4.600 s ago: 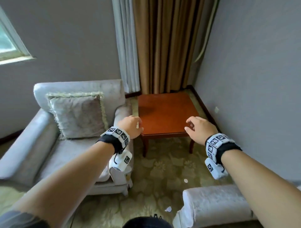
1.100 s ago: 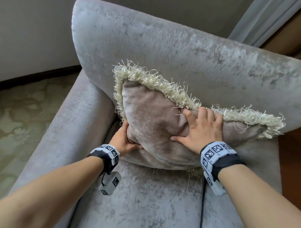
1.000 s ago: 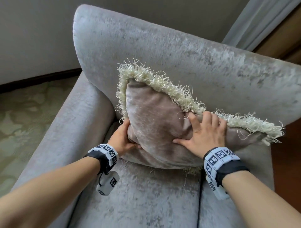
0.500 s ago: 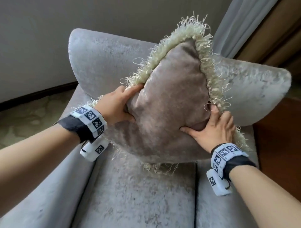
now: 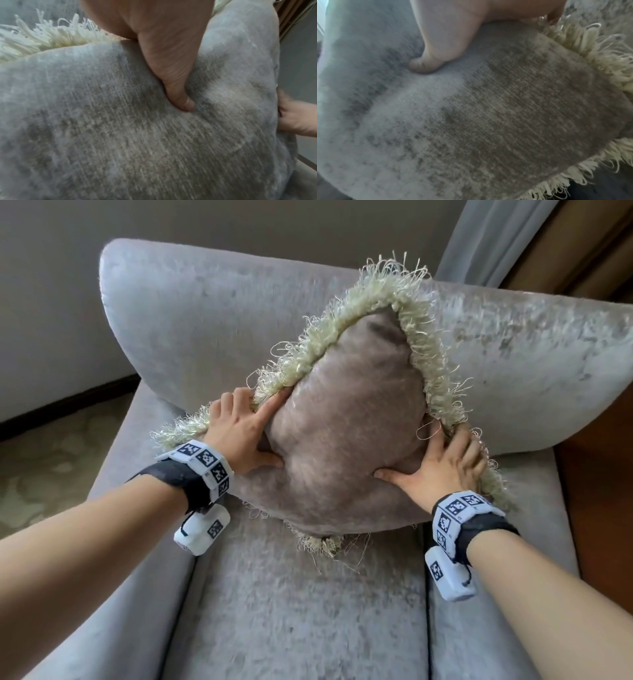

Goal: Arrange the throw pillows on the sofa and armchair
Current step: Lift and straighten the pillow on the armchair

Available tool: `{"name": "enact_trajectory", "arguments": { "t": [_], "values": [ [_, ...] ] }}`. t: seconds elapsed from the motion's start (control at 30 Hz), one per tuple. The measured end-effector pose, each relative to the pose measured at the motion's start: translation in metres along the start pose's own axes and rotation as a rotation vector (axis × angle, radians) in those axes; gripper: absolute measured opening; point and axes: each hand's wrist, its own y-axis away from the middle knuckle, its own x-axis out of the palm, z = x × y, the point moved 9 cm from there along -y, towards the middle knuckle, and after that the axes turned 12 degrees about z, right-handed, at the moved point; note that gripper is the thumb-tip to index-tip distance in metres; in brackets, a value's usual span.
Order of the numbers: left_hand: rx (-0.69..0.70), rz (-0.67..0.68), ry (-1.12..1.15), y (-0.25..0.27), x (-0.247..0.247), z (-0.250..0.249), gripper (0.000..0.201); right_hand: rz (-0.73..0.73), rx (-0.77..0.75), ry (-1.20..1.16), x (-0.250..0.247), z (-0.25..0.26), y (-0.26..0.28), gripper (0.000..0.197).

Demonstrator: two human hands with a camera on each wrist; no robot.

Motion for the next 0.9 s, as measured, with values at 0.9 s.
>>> {"name": "enact_trajectory", "arguments": {
  "t": [0.9],
  "values": [
    [0.012,0.003,0.145,0.02,-0.002,-0.028,0.141,0.03,-0.134,-0.292,0.006,-0.01,0.008,0.123]
  ]
}}
